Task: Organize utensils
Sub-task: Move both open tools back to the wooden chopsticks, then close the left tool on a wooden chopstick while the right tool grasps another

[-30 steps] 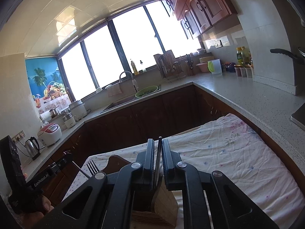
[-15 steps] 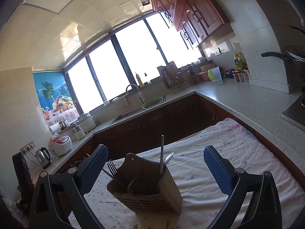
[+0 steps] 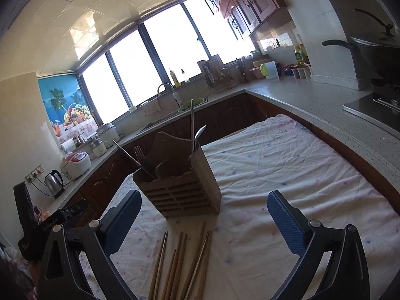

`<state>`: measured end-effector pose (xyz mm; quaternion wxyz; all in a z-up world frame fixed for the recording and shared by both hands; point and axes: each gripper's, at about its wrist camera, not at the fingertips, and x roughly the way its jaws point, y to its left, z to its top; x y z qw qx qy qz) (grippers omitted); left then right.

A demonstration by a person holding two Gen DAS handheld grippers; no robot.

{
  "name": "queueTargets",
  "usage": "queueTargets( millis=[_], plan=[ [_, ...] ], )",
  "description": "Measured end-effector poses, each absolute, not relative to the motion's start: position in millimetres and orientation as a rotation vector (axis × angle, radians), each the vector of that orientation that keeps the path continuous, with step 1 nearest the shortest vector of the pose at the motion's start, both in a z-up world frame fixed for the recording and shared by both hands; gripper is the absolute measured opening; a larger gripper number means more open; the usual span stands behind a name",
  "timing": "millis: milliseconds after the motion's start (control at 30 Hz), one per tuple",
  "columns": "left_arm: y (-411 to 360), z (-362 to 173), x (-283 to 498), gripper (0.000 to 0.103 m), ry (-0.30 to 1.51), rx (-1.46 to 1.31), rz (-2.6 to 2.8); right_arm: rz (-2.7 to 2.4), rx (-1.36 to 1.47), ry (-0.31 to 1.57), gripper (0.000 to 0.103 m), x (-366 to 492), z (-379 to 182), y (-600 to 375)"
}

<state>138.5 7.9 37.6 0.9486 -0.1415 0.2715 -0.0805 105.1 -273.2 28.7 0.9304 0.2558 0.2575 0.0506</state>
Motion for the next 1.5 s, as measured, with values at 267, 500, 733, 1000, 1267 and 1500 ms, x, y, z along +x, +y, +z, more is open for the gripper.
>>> queueTargets(
  millis=[267, 500, 733, 1000, 1267, 1500],
  plan=[
    [2.4, 4.3, 120.5, 0.085, 0.648, -0.274, -0.171, 0.116, 0.495, 0.615, 0.102, 81.8, 0.9, -261.6],
    [-14.2, -11.1, 124.1, 0.085, 0.745, -0.214, -0.168, 0.112, 0.500, 0.659, 0.102, 75.5, -10.8, -262.8],
    [-54.4, -35.6, 146.4, 0.085, 0.863, -0.068, -0.182, 0.094, 0.523, 0.673, 0.101, 74.7, -16.2, -266.2],
    [-80.3, -60.3, 176.5, 0.062, 0.944, -0.004, -0.202, 0.092, 0.532, 0.691, 0.101, 78.9, -19.7, -269.9],
    [-85.4, -63.2, 185.8, 0.050, 0.924, 0.050, -0.196, 0.086, 0.549, 0.721, 0.101, 90.7, -29.1, -270.7],
    [-59.0, -58.6, 175.3, 0.023, 0.948, -0.006, -0.290, 0.125, 0.489, 0.761, 0.095, 104.0, -34.3, -251.3]
  ],
)
